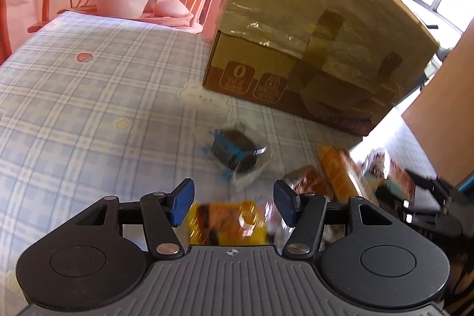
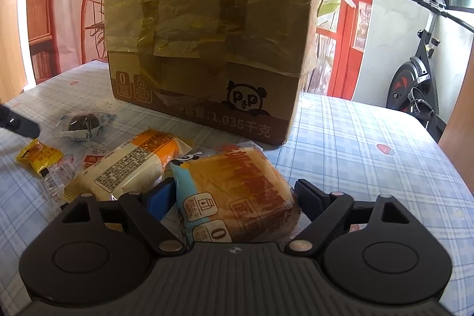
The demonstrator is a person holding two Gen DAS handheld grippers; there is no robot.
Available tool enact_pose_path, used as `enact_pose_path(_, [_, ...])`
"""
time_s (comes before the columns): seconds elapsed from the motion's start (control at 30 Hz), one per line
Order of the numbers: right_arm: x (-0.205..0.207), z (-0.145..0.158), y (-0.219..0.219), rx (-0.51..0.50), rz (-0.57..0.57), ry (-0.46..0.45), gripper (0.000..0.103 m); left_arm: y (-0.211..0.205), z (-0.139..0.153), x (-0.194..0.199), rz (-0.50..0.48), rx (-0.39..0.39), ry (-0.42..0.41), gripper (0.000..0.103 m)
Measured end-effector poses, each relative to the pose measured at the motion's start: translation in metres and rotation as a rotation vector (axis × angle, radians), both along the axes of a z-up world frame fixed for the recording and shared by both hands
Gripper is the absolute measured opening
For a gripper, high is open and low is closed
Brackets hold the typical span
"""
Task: Organize snacks
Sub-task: 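Close the left tool on the blue-wrapped snack while the right tool grips the bread bag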
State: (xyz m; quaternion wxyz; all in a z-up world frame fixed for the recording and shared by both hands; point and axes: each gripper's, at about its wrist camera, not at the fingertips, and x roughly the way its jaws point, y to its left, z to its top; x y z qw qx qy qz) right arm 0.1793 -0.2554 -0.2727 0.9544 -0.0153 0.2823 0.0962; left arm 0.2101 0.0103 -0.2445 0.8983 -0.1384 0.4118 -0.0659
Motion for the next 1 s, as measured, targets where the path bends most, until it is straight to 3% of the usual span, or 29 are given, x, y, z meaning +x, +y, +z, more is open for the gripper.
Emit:
enact_pose_path(0.17, [-0.001, 0.0, 0.0, 0.006, 0.0, -0.002, 0.087, -0.003, -0.004, 0.026, 0.04, -0.045, 0.011, 0.062])
enact_pose_path(0.33, [0.0, -0.001, -0.001, 0.016, 0.0, -0.002, 0.087, -0.005, -0.01, 0.042, 0.119, -0.035, 0.033, 0.062])
enact_pose_path(0.7, [0.0, -0.001, -0.001, 0.019, 0.0, -0.003, 0.087, -0.027, -0.022, 0.056, 0.106, 0.049, 0.018, 0.067])
enact_pose_path(1.0, [0.001, -0.001, -0.002, 0.024, 0.002, -0.002, 0.087, -0.029, -0.024, 0.05, 0.099, 0.061, -0.002, 0.069])
